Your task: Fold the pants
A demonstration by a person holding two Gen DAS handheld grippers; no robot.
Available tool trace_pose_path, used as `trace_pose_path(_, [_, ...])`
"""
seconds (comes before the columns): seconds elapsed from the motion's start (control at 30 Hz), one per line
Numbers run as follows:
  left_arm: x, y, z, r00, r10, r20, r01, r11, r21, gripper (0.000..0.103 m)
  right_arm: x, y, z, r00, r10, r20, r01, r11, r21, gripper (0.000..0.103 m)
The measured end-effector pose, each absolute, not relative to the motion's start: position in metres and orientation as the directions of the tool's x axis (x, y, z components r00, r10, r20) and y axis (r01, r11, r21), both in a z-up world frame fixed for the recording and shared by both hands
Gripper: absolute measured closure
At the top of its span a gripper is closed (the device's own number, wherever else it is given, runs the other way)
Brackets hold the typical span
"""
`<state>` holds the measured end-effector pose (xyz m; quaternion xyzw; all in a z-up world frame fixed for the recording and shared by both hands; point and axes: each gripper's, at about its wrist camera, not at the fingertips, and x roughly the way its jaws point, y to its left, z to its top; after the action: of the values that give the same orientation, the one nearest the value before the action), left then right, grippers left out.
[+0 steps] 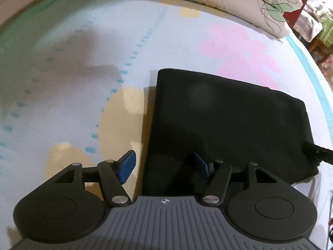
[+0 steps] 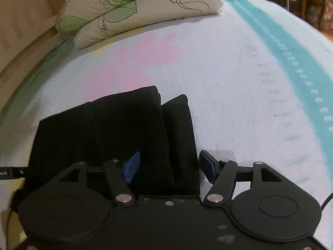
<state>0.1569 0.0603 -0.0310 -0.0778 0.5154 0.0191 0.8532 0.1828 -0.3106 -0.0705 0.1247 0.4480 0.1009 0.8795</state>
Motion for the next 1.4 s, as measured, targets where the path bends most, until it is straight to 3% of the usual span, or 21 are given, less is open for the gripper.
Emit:
trace_pose_path(0.07, [0.159,0.065,-0.034,0.465,-0.067,-0.883,-0.129,0.981,-0.143,0.029,0.185,-0.314,-0.071,0.574,0.309,-0.758,-0.078,0.943,0.325,0.035])
trace_pose_path(0.23, [0.168,0.067,-0.037,0.473,-0.089,-0.877,-0.108,0.981,-0.158,0.022,0.188,-0.318,-0.073,0.575,0.343,-0.743,-0.107,0.931,0.348,0.033])
trace_pose_path(0.37, [0.174,0.057,-0.043,0.459,-0.112,-0.881,-0.022,0.99,-0.138,0.002,0.192,-0.32,-0.078,0.582,0.382,-0.718,-0.146,0.918,0.37,0.03])
trace_pose_path(0.6, [0.183,0.056,-0.047,0.475,-0.151,-0.867,0.008,0.986,-0.167,0.001,0.199,-0.324,-0.085,0.55,0.49,-0.676,-0.237,0.868,0.437,0.028])
trace_pose_path(0.63, [0.184,0.057,-0.047,0.477,-0.154,-0.865,0.003,0.985,-0.173,0.002,0.2,-0.325,-0.085,0.547,0.503,-0.669,-0.255,0.861,0.439,0.032])
trace_pose_path(0.7, [0.181,0.056,-0.044,0.501,-0.14,-0.854,-0.008,0.986,-0.166,0.023,0.199,-0.327,-0.086,0.546,0.519,-0.658,-0.266,0.852,0.451,0.039])
trace_pose_path(0.73, [0.179,0.054,-0.041,0.51,-0.179,-0.842,0.019,0.98,-0.197,0.047,0.198,-0.328,-0.085,0.547,0.525,-0.652,-0.268,0.848,0.457,0.057])
trace_pose_path(0.77, [0.178,0.051,-0.037,0.517,-0.17,-0.839,0.011,0.981,-0.192,0.063,0.197,-0.329,-0.084,0.549,0.529,-0.647,-0.268,0.845,0.464,0.063])
trace_pose_path(0.87, [0.17,0.044,-0.029,0.541,-0.133,-0.831,0.009,0.988,-0.152,0.085,0.191,-0.324,-0.075,0.567,0.51,-0.646,-0.261,0.856,0.446,0.072])
trace_pose_path(1.13, [0.154,0.049,0.01,0.61,-0.075,-0.789,-0.029,0.993,-0.117,0.092,0.174,-0.279,-0.013,0.635,0.468,-0.615,-0.353,0.884,0.308,0.078])
trace_pose_path(1.3, [0.148,0.075,0.042,0.692,0.053,-0.72,-0.087,0.996,-0.011,0.092,0.185,-0.238,0.011,0.615,0.554,-0.561,-0.428,0.832,0.353,0.078])
trace_pose_path(1.4, [0.152,0.104,0.056,0.707,0.112,-0.699,-0.166,0.986,-0.01,0.092,0.201,-0.2,0.015,0.592,0.601,-0.538,-0.465,0.799,0.381,0.078])
